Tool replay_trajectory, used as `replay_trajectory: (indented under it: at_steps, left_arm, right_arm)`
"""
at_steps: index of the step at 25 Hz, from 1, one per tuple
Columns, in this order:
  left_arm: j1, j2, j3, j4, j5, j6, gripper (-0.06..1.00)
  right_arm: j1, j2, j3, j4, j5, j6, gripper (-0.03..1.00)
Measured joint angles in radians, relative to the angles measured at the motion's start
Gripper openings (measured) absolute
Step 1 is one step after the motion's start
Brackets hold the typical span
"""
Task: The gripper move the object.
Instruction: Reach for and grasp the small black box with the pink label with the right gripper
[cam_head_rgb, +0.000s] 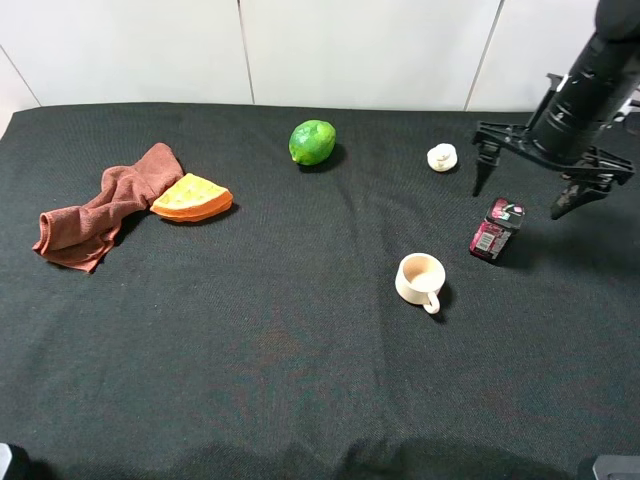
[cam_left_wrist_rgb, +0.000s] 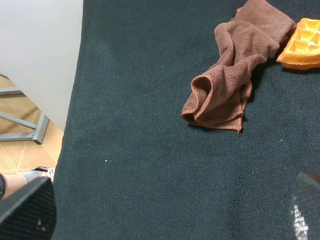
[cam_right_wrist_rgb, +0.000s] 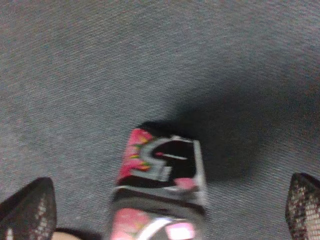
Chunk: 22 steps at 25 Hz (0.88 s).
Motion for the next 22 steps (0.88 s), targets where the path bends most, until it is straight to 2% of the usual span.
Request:
replay_trajectory:
  at_steps: [16, 22]
  left_arm:
    - [0.000, 0.000, 0.000, 0.000, 0.000, 0.000, 0.99]
    - [0.000, 0.000, 0.000, 0.000, 0.000, 0.000, 0.99]
  right_arm:
    - [0.025, 0.024, 0.016, -0.004, 0.003, 0.046, 0.69]
    - [0.025, 0.024, 0.077, 0.000, -0.043, 0.053, 0.69]
